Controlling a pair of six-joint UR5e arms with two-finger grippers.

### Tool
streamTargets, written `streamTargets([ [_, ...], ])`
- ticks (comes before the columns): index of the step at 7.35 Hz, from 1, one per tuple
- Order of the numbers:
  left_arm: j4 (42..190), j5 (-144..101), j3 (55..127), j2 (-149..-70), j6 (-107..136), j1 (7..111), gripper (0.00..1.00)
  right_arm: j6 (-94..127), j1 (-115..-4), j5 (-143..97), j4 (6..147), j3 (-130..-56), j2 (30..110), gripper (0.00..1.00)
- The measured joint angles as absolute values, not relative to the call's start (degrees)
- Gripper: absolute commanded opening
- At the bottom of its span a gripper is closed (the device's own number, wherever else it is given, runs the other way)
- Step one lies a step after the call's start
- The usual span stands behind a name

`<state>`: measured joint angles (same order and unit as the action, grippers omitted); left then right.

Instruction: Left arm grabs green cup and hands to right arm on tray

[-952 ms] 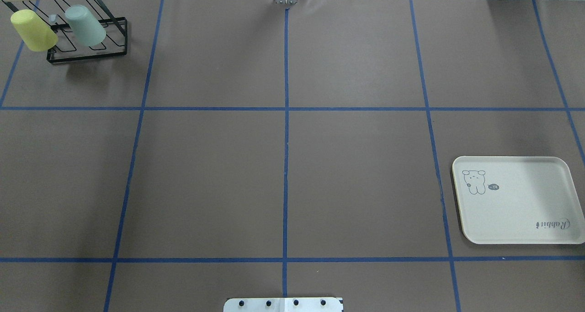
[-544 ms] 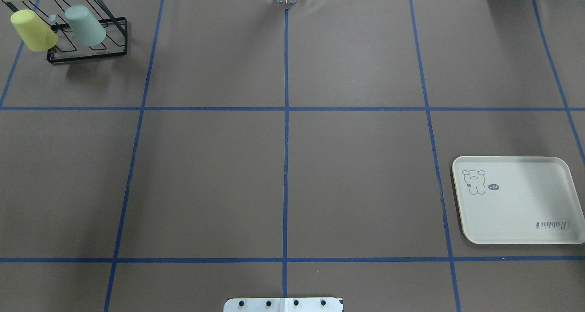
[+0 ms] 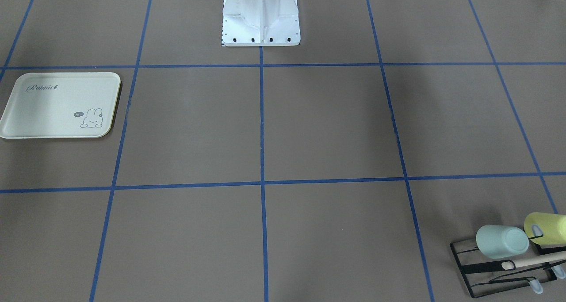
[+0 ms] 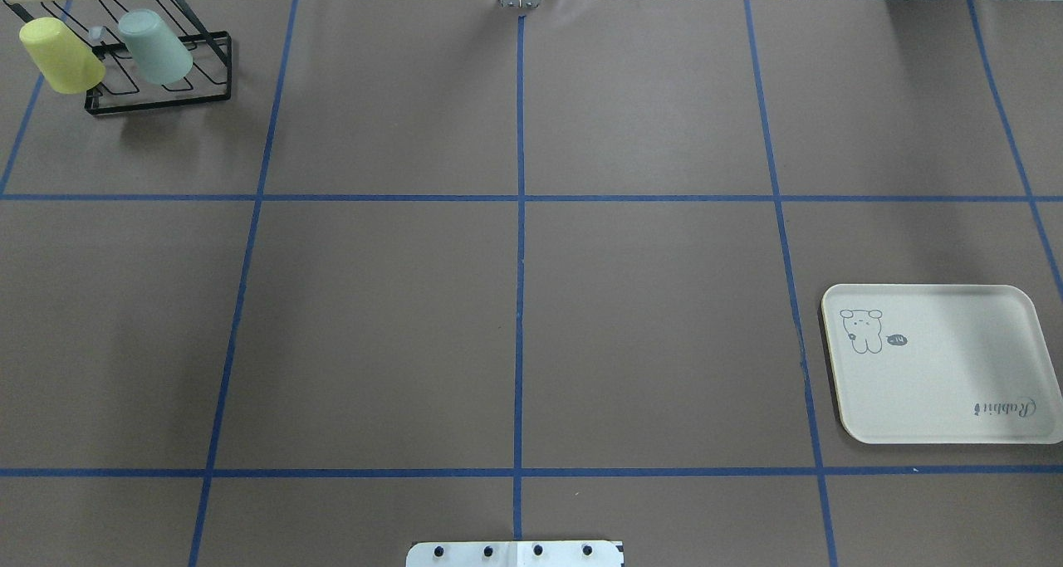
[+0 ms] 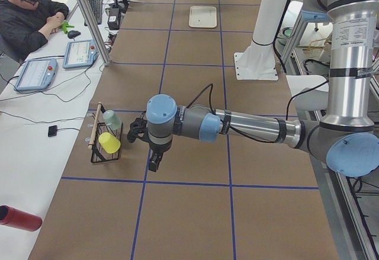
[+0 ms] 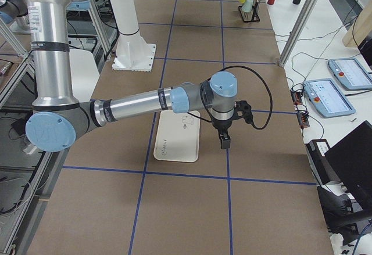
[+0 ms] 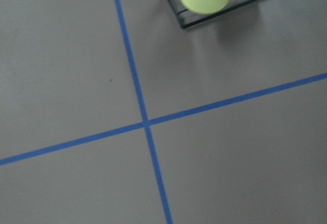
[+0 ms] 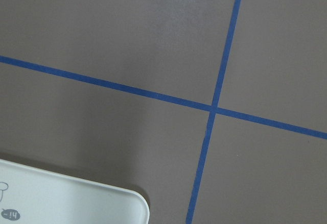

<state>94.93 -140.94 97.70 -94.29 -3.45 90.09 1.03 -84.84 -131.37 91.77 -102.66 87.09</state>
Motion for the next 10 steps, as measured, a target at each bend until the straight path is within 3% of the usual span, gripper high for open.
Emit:
streamTargets([
  [3, 95.5, -141.8, 90.3, -106.3, 2.2, 84.6, 1.00, 7.5, -81.9, -131.3, 91.9, -99.6, 79.1, 1.00],
  [7, 96.0, -136.7, 73.2, -122.4, 12.7, 77.5, 1.00, 10.7, -78.7, -131.2, 91.8, -95.3, 72.8, 1.00],
  [10, 104.5, -130.7, 65.6, -125.5, 24.1, 72.4, 1.00, 11.6, -77.5, -131.3, 91.8, -95.1, 72.4, 1.00],
])
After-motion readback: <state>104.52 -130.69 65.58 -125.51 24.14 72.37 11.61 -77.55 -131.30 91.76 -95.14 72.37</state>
